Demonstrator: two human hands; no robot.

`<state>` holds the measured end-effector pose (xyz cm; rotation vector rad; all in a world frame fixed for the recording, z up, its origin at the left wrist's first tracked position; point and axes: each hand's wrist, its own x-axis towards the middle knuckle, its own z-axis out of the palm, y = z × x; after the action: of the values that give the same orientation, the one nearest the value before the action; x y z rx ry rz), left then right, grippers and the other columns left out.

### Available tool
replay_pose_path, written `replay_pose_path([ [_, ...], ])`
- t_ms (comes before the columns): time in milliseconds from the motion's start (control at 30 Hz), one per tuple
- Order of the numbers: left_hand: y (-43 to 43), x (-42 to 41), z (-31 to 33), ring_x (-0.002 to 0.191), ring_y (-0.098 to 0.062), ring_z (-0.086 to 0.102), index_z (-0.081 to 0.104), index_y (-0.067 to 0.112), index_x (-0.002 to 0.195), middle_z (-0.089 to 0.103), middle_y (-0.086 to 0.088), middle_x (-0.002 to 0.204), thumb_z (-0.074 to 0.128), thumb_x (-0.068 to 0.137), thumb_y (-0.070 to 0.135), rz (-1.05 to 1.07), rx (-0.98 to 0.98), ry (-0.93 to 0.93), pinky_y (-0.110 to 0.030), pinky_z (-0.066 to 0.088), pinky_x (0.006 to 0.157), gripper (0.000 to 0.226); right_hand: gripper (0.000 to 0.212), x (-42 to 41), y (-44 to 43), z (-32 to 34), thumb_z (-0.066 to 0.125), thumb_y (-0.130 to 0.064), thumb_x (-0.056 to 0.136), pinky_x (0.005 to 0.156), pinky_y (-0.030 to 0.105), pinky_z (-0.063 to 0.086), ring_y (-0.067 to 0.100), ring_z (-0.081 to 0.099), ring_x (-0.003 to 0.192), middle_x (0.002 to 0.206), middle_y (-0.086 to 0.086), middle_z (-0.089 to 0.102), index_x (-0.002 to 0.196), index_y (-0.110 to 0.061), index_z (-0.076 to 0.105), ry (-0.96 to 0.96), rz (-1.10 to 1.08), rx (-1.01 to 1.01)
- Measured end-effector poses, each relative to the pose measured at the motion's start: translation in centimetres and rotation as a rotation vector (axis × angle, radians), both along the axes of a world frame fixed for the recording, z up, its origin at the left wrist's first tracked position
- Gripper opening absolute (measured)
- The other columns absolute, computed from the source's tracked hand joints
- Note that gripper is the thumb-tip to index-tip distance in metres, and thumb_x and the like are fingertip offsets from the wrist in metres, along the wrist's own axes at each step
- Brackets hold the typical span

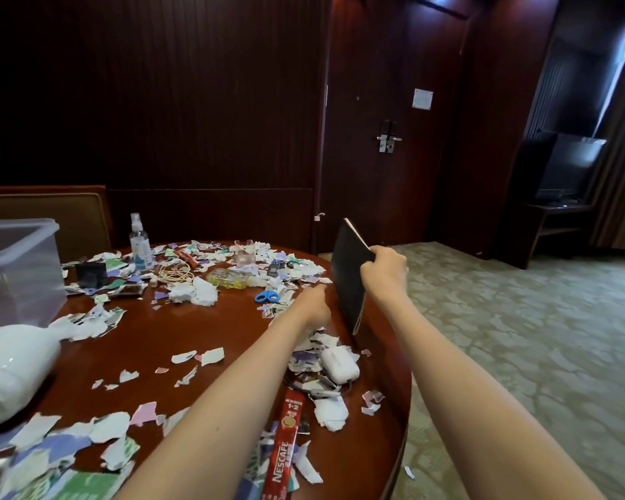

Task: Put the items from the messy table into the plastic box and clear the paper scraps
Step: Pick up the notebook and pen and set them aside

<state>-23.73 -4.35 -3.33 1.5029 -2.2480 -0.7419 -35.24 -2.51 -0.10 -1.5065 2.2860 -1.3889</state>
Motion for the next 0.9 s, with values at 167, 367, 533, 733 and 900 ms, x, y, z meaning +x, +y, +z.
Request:
replay_pose_path([
  [167,-0.3,-2.1,-1.1,0.139,-0.029,0.030,0.019,0.016,0.150,0.026,-0.012,0.154,0.041,0.097,0.015,-0.105,-0.011,-0.147,-0.041,0.031,0.113,0.058,0.030,-3.4,0.2,-2.5,0.044,0.003,0.080,0.068,0.025,0.039,0.034,0.061,0.092,0.095,0.021,0.065,0.098,-0.001,0.068,-0.214,-0.052,0.065],
  [367,-1.0,-4.1,-3.1,0.132,-0.031,0.039,0.024,0.017,0.147,0.036,-0.011,0.148,0.039,0.097,0.031,-0.183,-0.060,-0.374,-0.044,0.036,0.107,0.054,0.029,-5.6,0.0,-5.1,0.039,0.003,0.077,0.048,0.030,0.053,0.027,0.065,0.047,0.081,0.026,0.064,0.094,0.003,0.062,-0.237,-0.049,0.187],
  [533,-1.7,-4.4,-4.0,0.132,-0.033,0.036,0.025,0.022,0.147,0.032,-0.012,0.146,0.039,0.097,0.039,-0.171,-0.078,-0.477,-0.048,0.029,0.107,0.056,0.012,-6.8,-1.5,-8.1,0.050,-0.003,0.083,0.078,0.047,0.056,0.043,0.066,0.091,0.104,0.029,0.062,0.071,-0.005,0.048,-0.272,-0.092,0.282],
  [733,-2.3,-4.2,-4.1,0.131,-0.034,0.036,0.025,0.024,0.147,0.033,-0.013,0.144,0.038,0.096,0.044,-0.135,-0.095,-0.503,-0.051,0.028,0.109,0.056,0.016,-6.1,-2.2,-8.7,0.056,-0.019,0.090,0.085,0.037,0.050,0.036,0.060,0.107,0.115,0.021,0.061,0.091,-0.004,0.060,-0.117,-0.110,0.410],
  [900,-2.5,-4.0,-4.0,0.133,-0.034,0.034,0.028,0.025,0.145,0.034,-0.013,0.144,0.039,0.096,0.045,-0.097,-0.083,-0.512,-0.056,0.018,0.109,0.054,0.039,-6.0,-3.0,-9.2,0.046,-0.035,0.097,0.099,0.037,0.037,0.030,0.041,0.126,0.138,0.015,0.039,0.127,-0.011,0.054,0.265,-0.148,0.580],
])
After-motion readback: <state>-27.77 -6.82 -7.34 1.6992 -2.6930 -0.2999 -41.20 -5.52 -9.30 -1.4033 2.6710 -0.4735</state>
